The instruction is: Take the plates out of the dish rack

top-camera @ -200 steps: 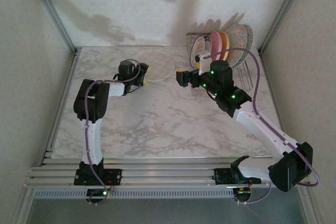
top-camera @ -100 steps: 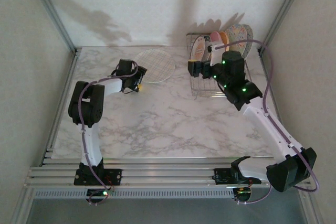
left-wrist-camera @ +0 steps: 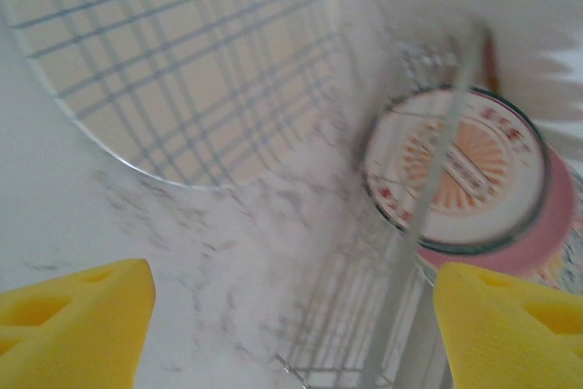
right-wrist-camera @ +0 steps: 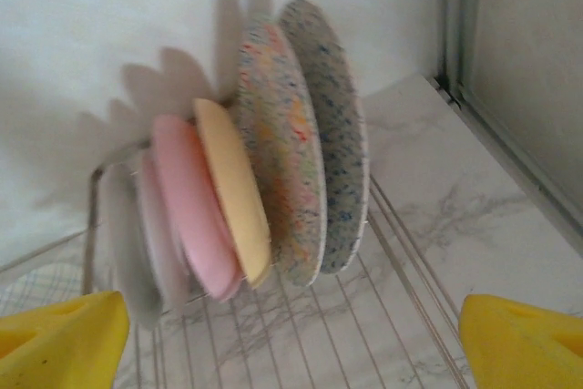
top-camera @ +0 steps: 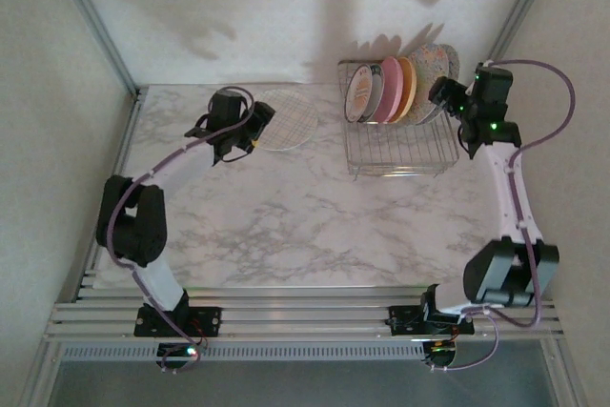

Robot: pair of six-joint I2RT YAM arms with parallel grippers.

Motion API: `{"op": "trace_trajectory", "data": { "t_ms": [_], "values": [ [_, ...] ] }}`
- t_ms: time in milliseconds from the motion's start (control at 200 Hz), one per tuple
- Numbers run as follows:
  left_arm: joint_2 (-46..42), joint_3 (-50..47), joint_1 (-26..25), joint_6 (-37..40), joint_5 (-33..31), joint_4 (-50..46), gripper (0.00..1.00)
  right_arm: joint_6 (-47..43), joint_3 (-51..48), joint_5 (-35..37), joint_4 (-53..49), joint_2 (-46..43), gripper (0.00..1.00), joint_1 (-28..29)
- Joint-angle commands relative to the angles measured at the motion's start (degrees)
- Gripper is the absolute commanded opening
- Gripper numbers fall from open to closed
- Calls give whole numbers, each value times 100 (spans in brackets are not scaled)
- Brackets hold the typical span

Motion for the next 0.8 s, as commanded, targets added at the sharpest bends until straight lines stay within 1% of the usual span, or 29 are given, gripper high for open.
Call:
{"op": "trace_trajectory", "data": {
  "t_ms": [0, 65, 170, 270, 345, 415, 516, 566, 676, 796],
  "values": [
    [-493, 142, -201, 653, -216, -110, 79, 413, 440, -276, 167, 482, 89, -186],
    [-747, 107, -312, 876, -198, 41, 79, 365, 608, -367, 294, 751, 85, -274],
    [-1103, 25, -460, 1172, -51, 341, 78, 364, 770, -588, 422, 1076, 75, -511],
    [-1340, -11, -545, 1403, 60, 453, 78, 400, 631, -1244, 890, 1257, 66, -777],
    [-1469, -55, -588, 1503, 136, 495, 78, 253, 690, -1832, 993, 1469, 59, -926],
    [-1565, -121, -633, 1576, 195, 569, 78, 70, 749, -2269, 1059, 1655, 56, -994],
    [-1659, -145, -686, 1680, 285, 685, 78, -177, 785, -2648, 1142, 1904, 55, -1053],
    [-1691, -136, -717, 1747, 315, 725, 77, -248, 794, -2736, 1171, 1998, 53, -1092],
    [-1758, -135, -748, 1831, 420, 884, 77, -354, 785, -2891, 1324, 2153, 43, -1149],
    [-1803, -127, -781, 1833, 426, 961, 77, -490, 875, -3092, 1394, 2307, 41, -1190]
  ]
}}
